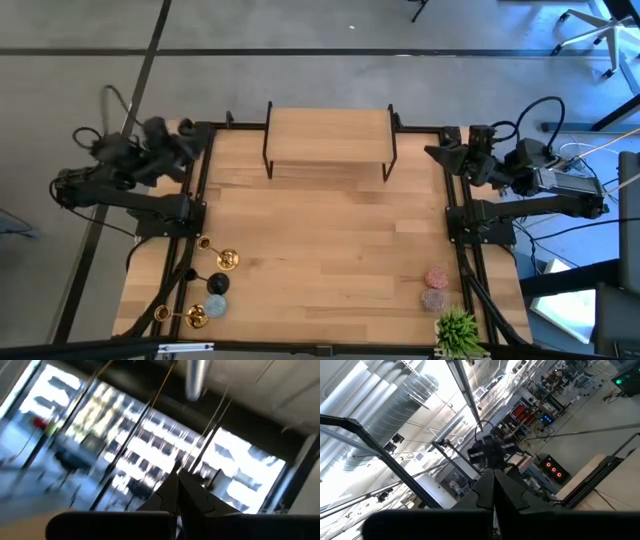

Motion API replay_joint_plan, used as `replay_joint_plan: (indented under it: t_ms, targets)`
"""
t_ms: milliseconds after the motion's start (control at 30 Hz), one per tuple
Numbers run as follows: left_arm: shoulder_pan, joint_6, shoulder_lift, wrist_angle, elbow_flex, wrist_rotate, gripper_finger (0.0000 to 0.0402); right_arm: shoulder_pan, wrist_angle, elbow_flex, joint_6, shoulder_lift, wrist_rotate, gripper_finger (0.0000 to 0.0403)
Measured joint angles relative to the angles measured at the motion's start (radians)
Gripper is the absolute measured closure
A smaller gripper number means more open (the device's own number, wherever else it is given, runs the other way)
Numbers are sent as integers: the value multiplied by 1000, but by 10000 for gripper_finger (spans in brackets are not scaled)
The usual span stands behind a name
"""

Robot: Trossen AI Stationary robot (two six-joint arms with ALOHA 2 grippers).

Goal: Pick & Place candle stick holders
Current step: Put the gold brass candlestick on the shelf

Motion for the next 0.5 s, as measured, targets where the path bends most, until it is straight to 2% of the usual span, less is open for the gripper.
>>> replay_joint_plan:
  t_ms: [167, 367, 500]
  targets:
    - [0, -52, 14, -362, 96, -18, 399, 0, -48, 0, 0, 0, -25, 396]
    - [0, -75, 47, -695, 176, -44, 399, 0, -162, 0, 5, 0, -28, 396]
    - [0, -243, 69, -1004, 179, 24, 399, 0, -270, 0, 23, 0, -27, 396]
